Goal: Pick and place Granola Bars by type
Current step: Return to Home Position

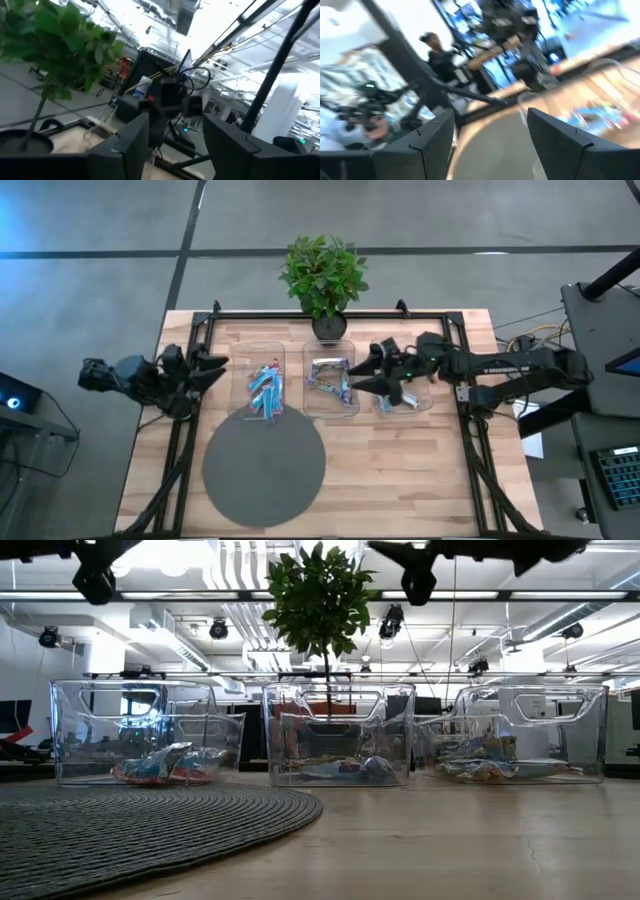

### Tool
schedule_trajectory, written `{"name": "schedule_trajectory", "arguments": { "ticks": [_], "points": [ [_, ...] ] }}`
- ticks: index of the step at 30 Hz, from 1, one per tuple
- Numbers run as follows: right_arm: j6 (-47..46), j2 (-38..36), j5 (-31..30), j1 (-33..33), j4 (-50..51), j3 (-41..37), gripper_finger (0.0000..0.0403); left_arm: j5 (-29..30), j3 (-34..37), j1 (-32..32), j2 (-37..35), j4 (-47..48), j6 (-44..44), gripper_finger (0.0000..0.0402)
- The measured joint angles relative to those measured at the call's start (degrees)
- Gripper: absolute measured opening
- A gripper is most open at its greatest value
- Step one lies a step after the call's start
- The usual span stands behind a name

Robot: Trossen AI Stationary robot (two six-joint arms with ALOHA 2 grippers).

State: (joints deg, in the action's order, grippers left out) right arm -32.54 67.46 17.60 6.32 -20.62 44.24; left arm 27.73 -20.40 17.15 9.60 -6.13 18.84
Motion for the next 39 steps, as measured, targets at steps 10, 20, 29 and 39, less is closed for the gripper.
{"name": "schedule_trajectory", "arguments": {
  "ticks": [10,20,29,39],
  "points": [
    [2.3,-8.4,3.0,1.6,-21.9,-18.3,0.0238,-5.6,4.1,-7.3,-2.8,8.3,5.7,0.017],
    [4.0,-21.4,-2.1,1.6,-21.8,-29.7,0.0238,-2.5,8.7,-7.3,-9.1,19.5,10.2,0.017],
    [3.9,-26.3,-2.7,1.6,-21.6,-37.3,0.0238,-2.1,15.1,-7.3,-7.3,19.3,11.2,0.017],
    [3.9,-26.6,-2.7,1.6,-20.1,-43.6,0.0238,-2.4,15.2,-7.4,-7.6,19.1,11.2,0.017]
  ]
}}
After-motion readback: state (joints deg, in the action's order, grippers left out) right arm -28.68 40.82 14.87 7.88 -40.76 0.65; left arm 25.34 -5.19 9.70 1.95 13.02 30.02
